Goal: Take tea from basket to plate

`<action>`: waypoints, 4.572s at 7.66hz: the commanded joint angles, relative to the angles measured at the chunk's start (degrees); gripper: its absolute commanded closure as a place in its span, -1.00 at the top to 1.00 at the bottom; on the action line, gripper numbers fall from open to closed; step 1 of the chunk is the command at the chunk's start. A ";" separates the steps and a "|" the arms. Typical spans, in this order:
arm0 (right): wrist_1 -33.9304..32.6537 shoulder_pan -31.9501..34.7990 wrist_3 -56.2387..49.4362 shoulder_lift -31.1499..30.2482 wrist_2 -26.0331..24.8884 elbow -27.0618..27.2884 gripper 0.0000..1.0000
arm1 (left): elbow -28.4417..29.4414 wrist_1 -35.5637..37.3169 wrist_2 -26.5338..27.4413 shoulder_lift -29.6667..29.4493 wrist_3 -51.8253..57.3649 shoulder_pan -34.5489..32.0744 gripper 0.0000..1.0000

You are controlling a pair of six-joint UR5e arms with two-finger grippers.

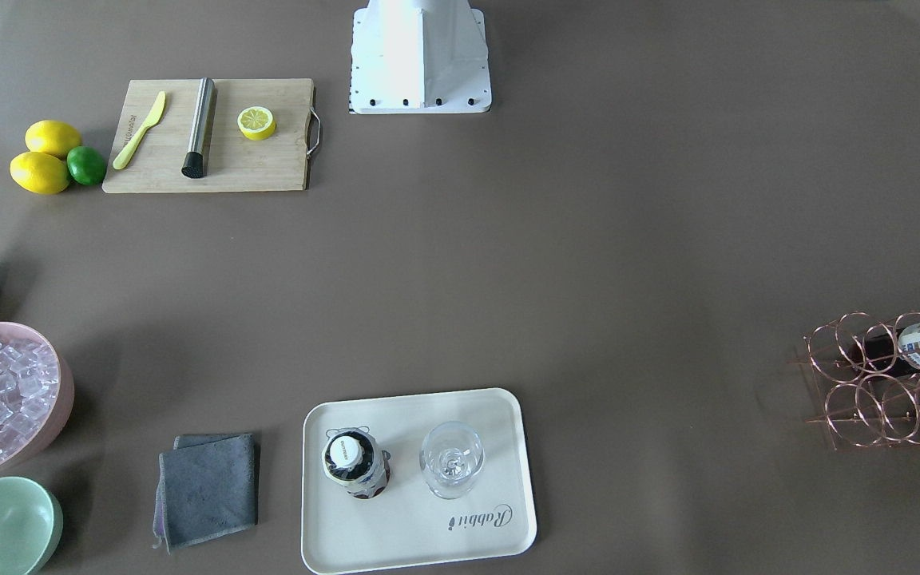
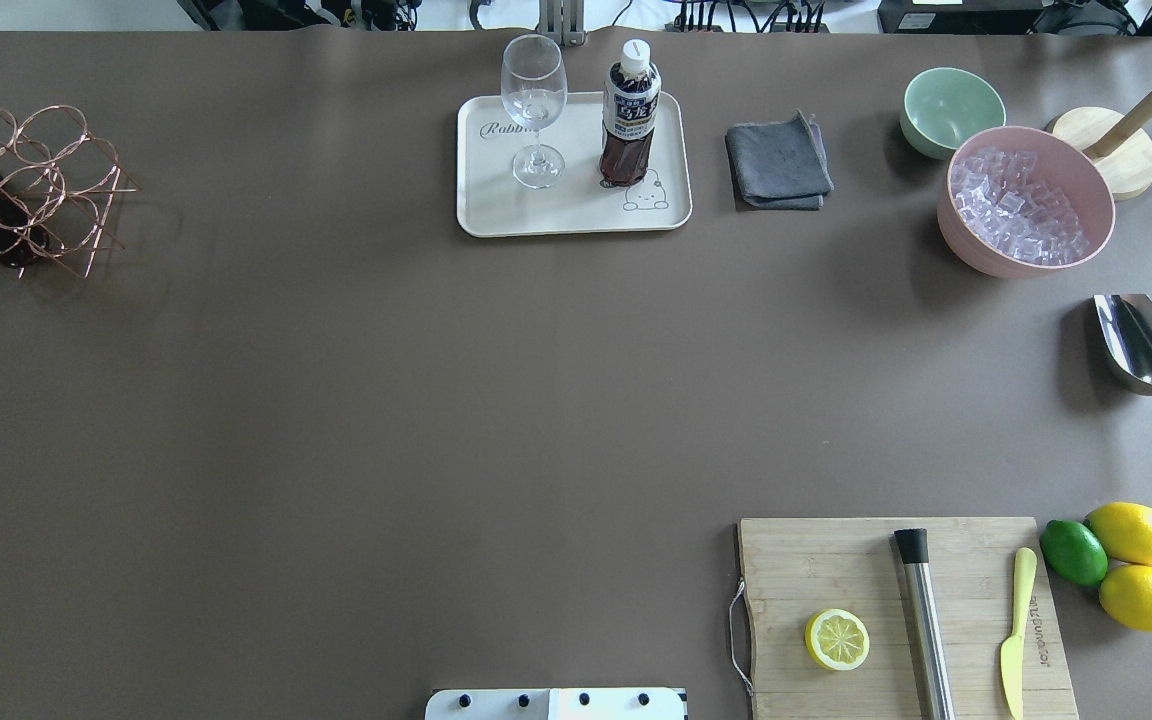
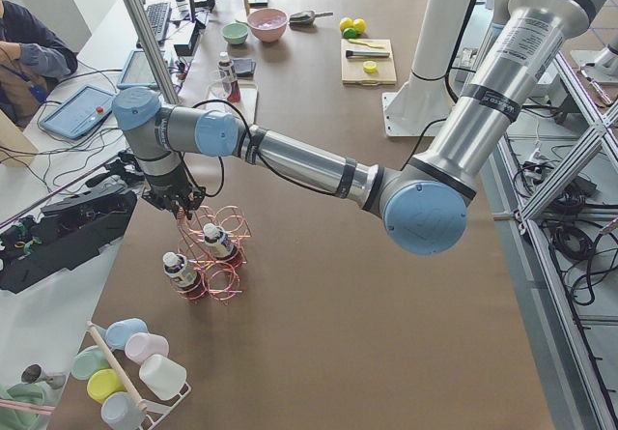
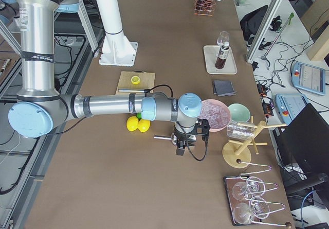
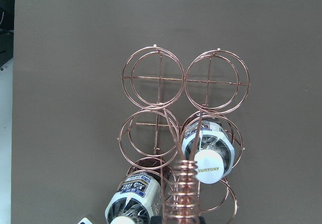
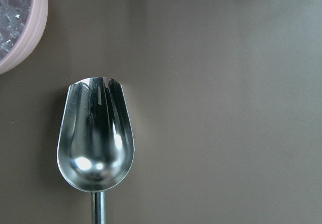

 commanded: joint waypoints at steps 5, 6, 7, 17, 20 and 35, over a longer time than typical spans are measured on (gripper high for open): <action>-0.01 0.09 -0.06 -0.21 -0.02 -0.08 1.00 | -0.52 0.44 0.00 0.23 -0.05 -0.35 0.97; 0.08 0.09 -0.06 -0.21 -0.19 -0.08 1.00 | -0.78 0.44 0.00 1.19 -0.05 -1.13 0.97; 0.08 0.18 -0.06 -0.21 -0.11 -0.08 1.00 | -1.48 0.53 -0.17 2.07 -0.05 -2.10 0.97; -0.01 0.36 -0.06 -0.21 -0.11 -0.08 1.00 | -8.06 0.79 -3.34 20.60 -45.86 -6.33 0.97; -0.01 0.36 -0.06 -0.21 -0.11 -0.08 1.00 | -9.84 2.72 -4.05 21.41 -54.52 -6.33 0.97; -0.01 0.44 -0.06 -0.21 -0.19 -0.17 1.00 | -12.74 2.46 -1.14 24.93 -63.15 -6.24 0.97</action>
